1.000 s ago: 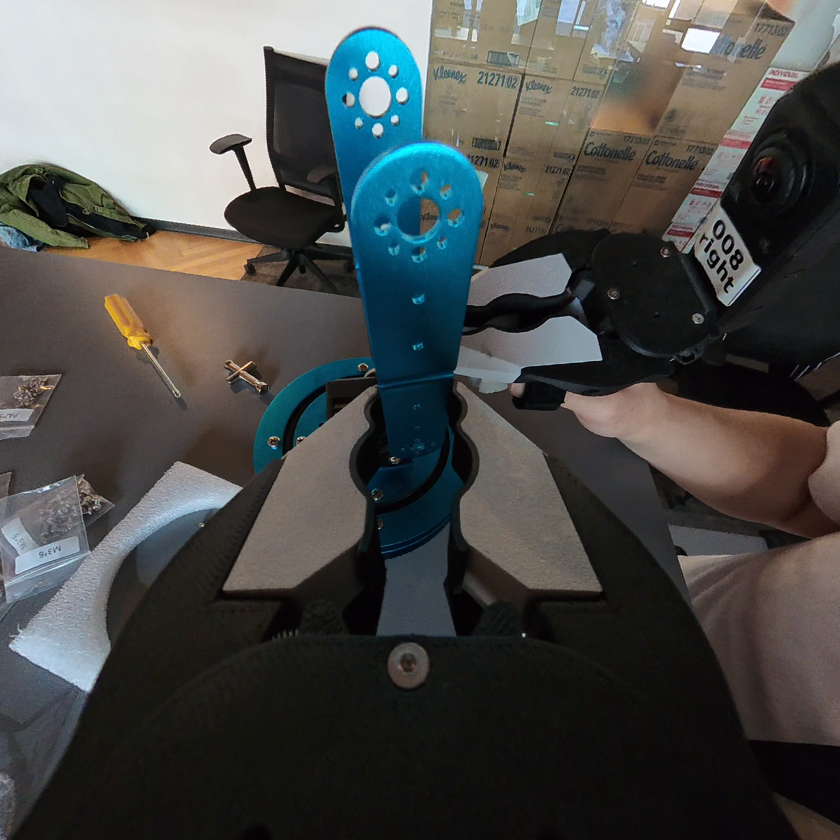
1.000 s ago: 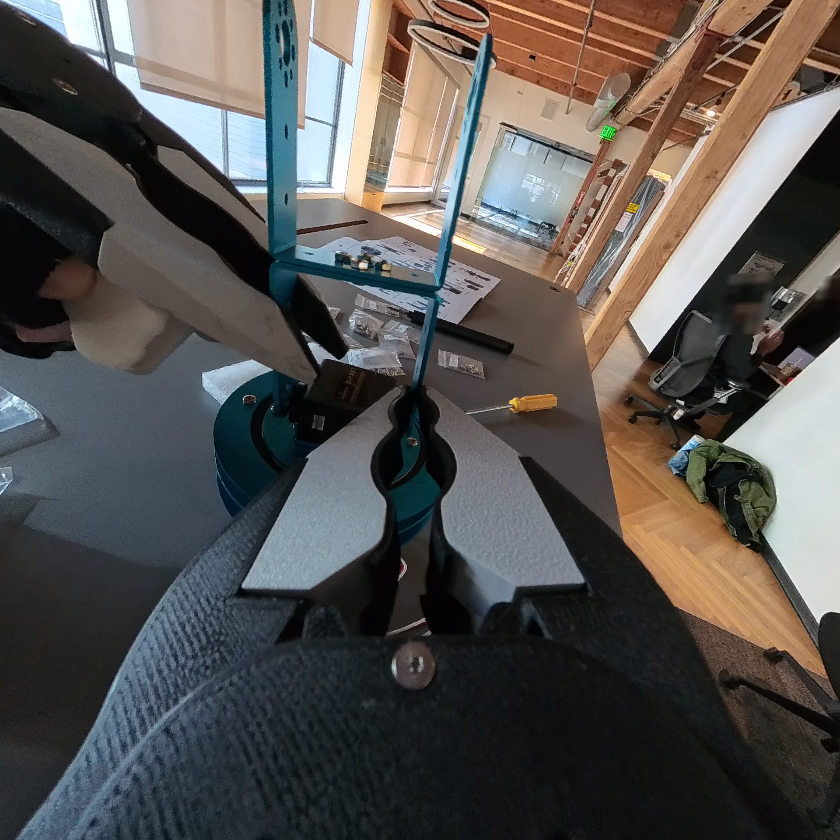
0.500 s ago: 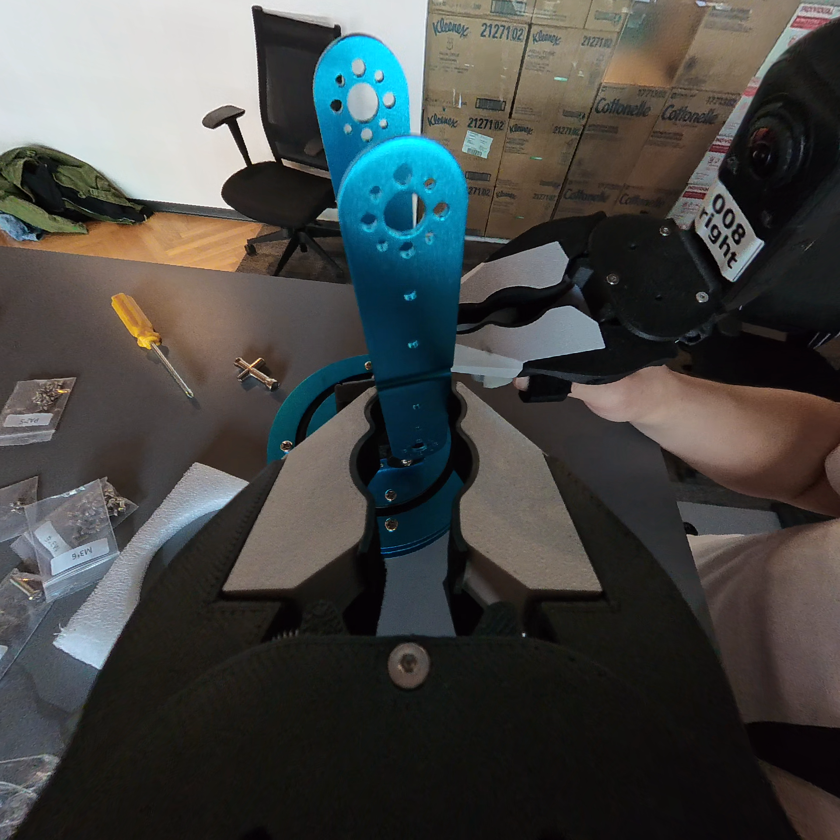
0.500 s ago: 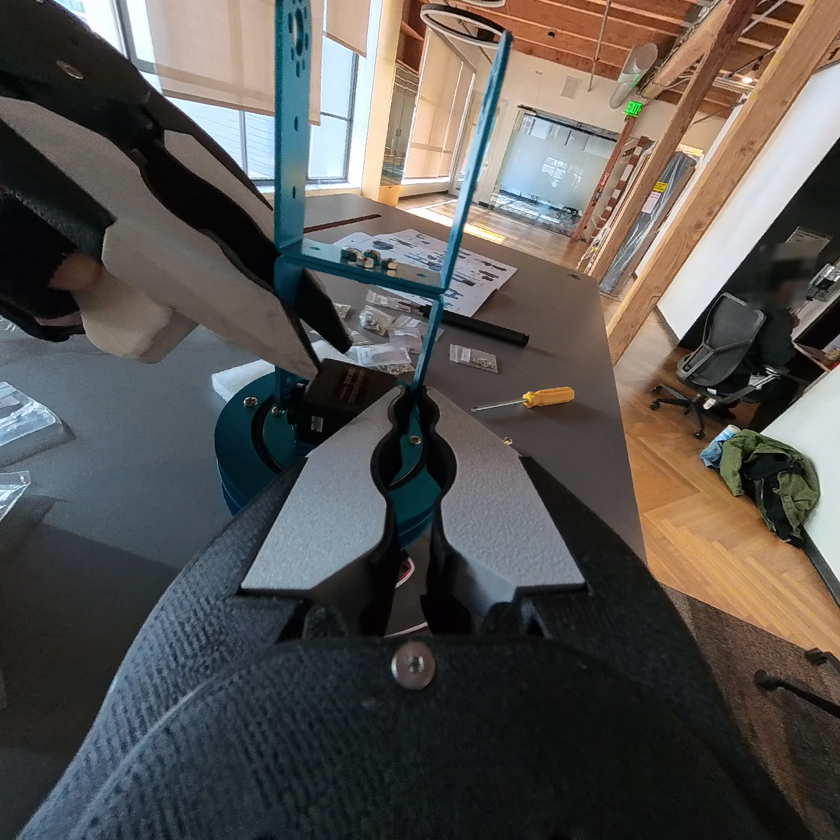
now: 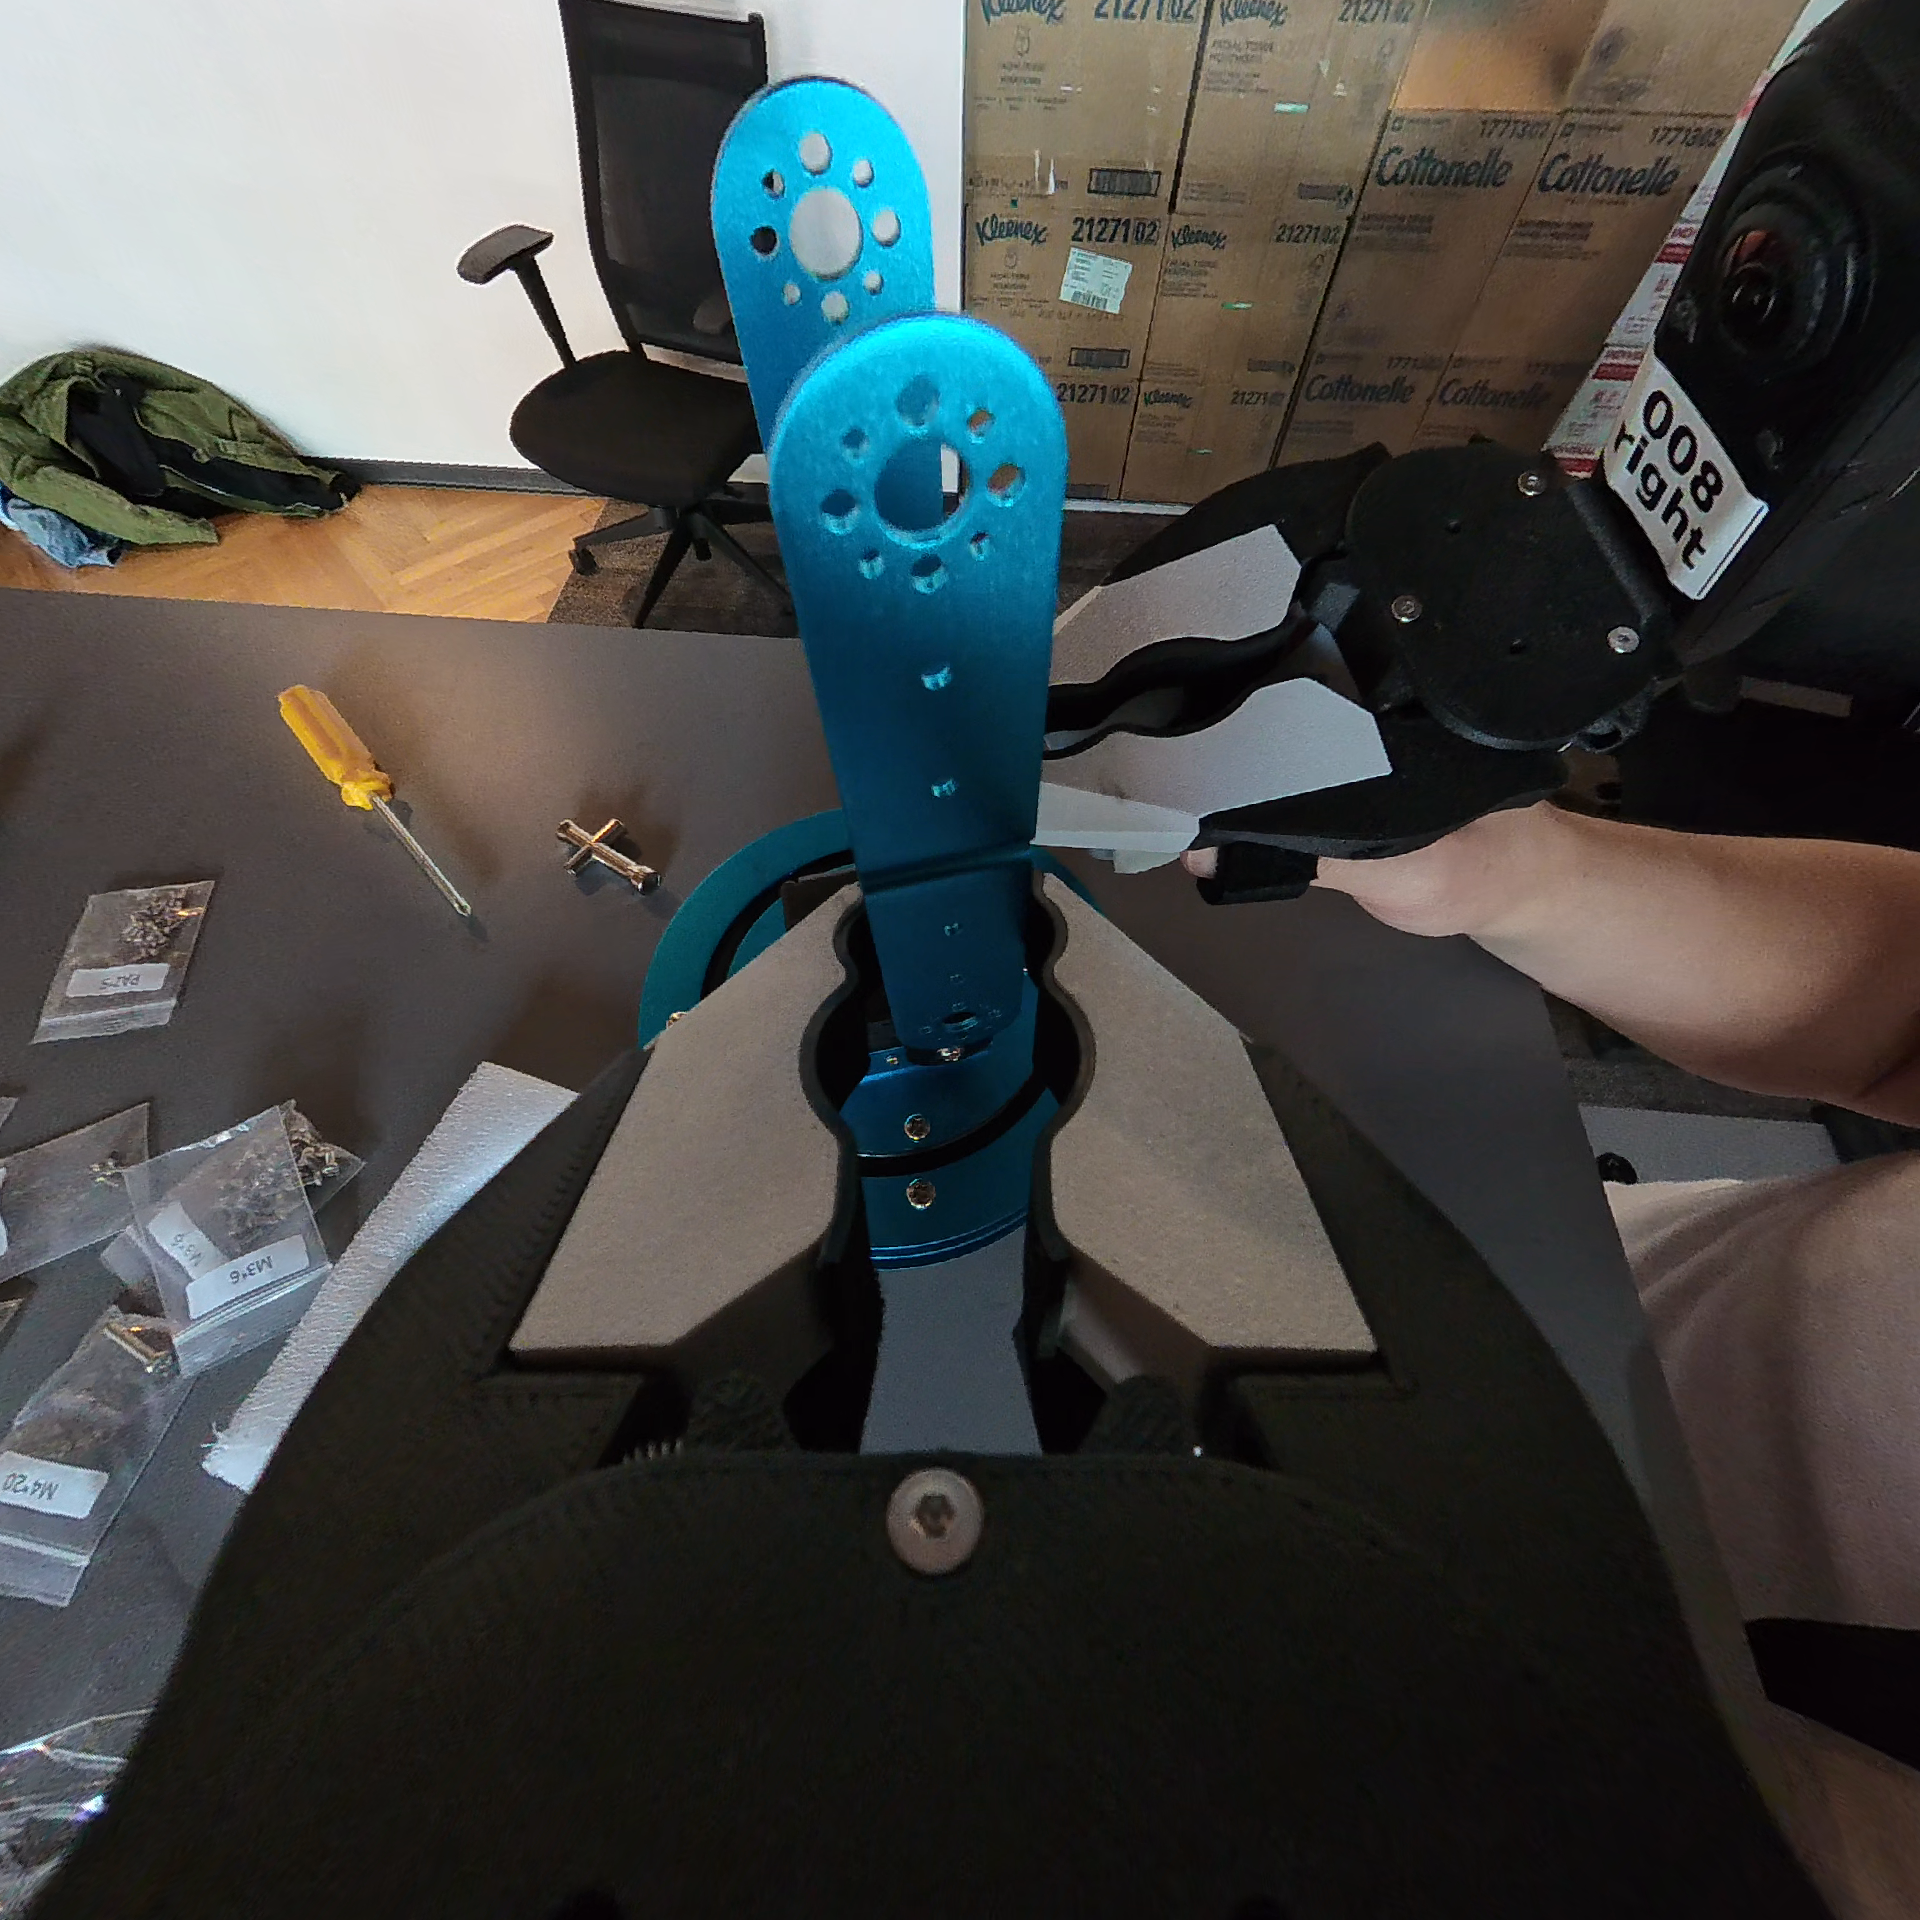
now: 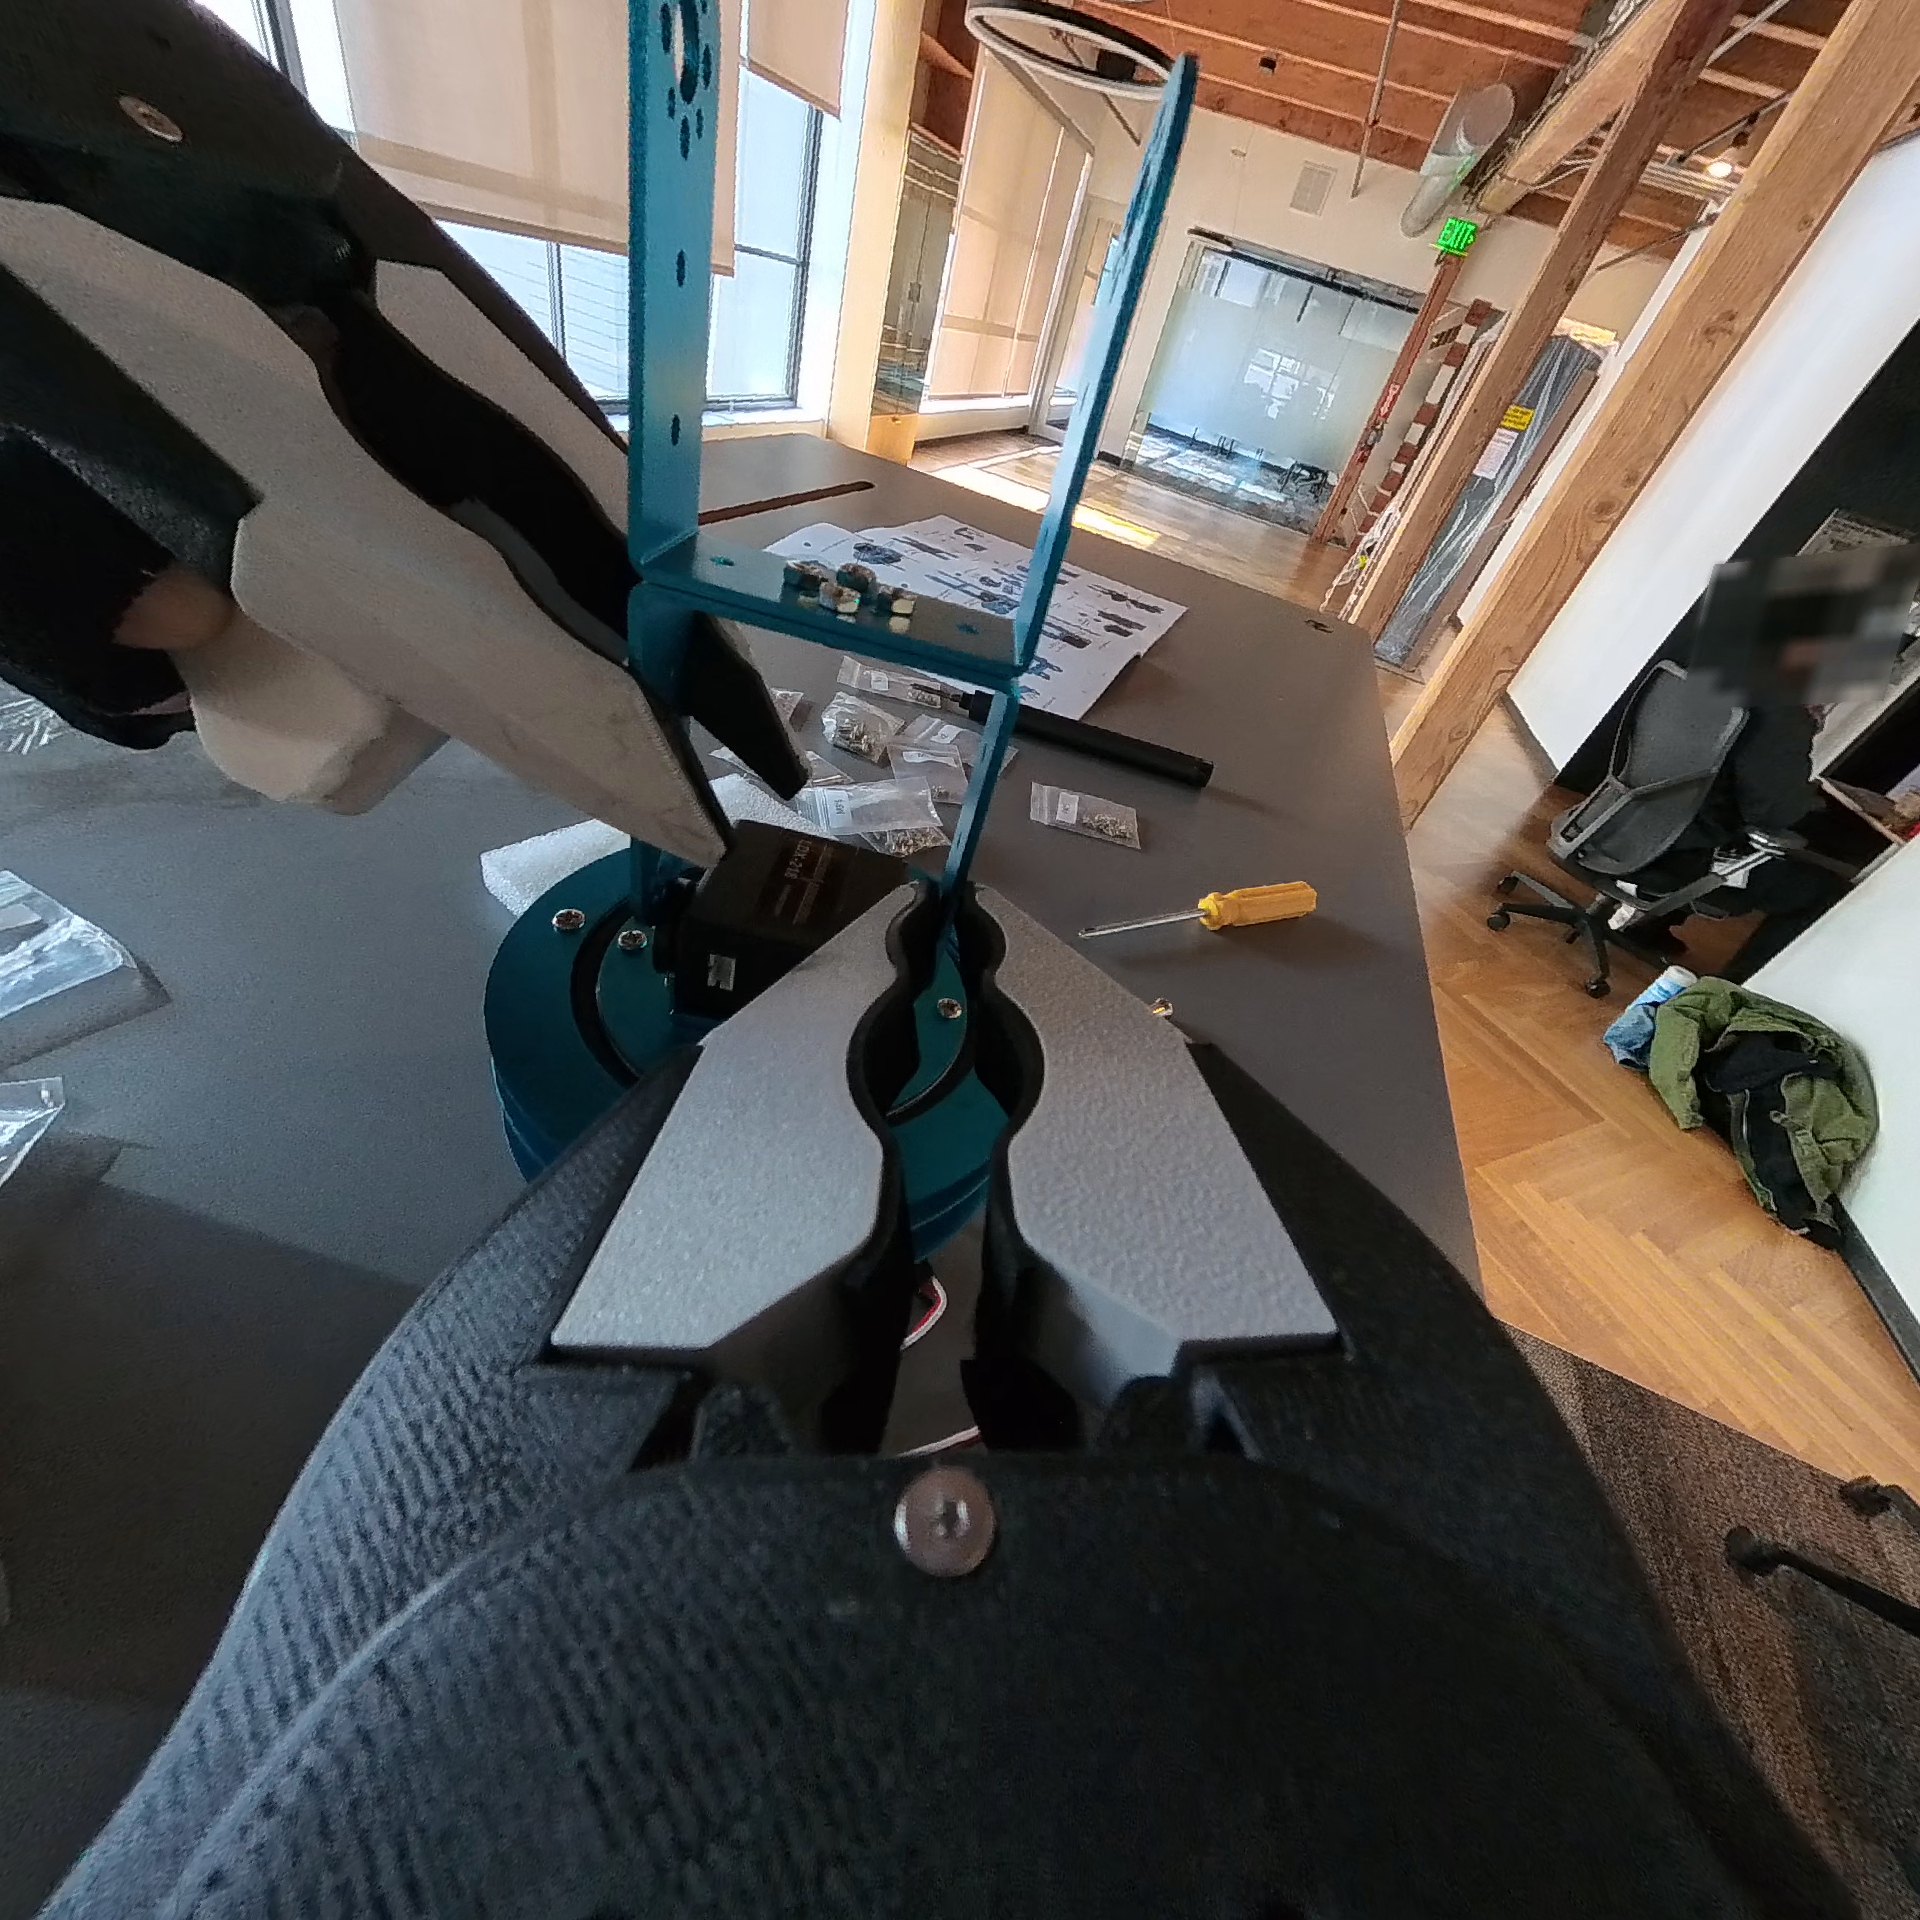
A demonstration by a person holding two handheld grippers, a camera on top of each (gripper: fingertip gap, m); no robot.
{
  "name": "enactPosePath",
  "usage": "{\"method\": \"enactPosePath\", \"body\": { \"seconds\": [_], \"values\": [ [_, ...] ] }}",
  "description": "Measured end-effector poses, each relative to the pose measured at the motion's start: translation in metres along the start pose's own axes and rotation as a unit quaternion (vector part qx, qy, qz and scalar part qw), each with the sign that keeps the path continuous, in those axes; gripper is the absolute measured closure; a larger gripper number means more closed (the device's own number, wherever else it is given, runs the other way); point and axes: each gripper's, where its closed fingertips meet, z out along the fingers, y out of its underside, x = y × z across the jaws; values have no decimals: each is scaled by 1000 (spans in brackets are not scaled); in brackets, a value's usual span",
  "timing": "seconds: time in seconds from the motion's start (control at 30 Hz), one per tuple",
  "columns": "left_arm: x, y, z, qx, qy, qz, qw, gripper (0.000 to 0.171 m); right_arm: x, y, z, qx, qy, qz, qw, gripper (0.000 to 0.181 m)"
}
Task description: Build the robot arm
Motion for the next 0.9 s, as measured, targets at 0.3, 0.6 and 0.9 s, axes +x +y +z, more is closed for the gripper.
{"method": "enactPosePath", "body": {
  "seconds": [0.3,0.6,0.9],
  "values": [
    [1,0,1,-4,2,-2,1000,146,1,0,1,1,-1,9,1000,179],
    [2,1,-1,-9,9,-5,1000,146,0,-2,1,1,1,-1,1000,179],
    [1,4,-3,18,-4,-4,1000,146,-1,-3,2,0,10,-1,1000,179]
  ]
}}
